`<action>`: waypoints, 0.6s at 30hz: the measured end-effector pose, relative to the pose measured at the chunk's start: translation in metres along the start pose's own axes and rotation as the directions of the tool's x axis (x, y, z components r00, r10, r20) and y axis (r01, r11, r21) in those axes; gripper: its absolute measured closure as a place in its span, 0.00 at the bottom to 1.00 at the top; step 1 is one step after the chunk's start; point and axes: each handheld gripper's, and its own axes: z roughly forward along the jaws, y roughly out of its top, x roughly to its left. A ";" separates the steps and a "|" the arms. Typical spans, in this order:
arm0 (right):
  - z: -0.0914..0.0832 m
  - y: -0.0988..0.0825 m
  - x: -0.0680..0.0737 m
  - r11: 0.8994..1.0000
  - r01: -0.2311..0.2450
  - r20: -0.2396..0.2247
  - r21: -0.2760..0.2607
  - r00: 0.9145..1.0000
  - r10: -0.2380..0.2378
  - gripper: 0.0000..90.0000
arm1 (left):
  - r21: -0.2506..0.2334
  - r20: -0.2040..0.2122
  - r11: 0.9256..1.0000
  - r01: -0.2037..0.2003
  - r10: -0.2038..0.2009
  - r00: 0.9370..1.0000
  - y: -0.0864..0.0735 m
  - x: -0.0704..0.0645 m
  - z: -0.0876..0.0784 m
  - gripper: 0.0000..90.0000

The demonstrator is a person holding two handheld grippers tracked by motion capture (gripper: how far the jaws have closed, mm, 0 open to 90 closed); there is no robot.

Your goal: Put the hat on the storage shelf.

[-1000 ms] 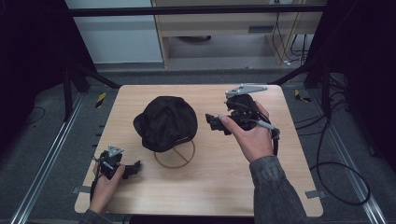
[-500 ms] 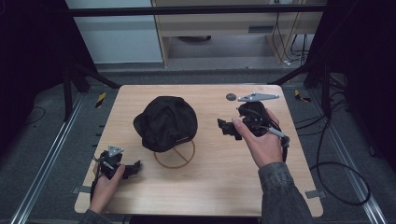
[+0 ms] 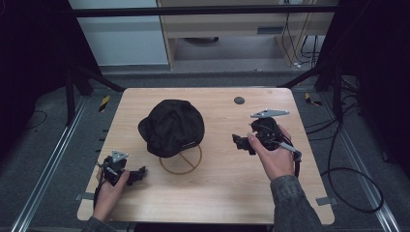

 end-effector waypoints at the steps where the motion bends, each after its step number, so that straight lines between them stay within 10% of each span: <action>1: 0.002 -0.002 0.000 1.000 0.002 0.000 0.004 1.000 -0.002 0.13 | 0.000 0.000 1.000 0.000 0.000 1.000 0.000 0.000 0.000 0.00; 18: 0.034 -0.036 -0.005 0.998 -0.016 0.003 0.059 1.000 0.015 0.12 | 0.001 0.000 1.000 0.000 0.000 1.000 0.000 0.000 0.000 0.00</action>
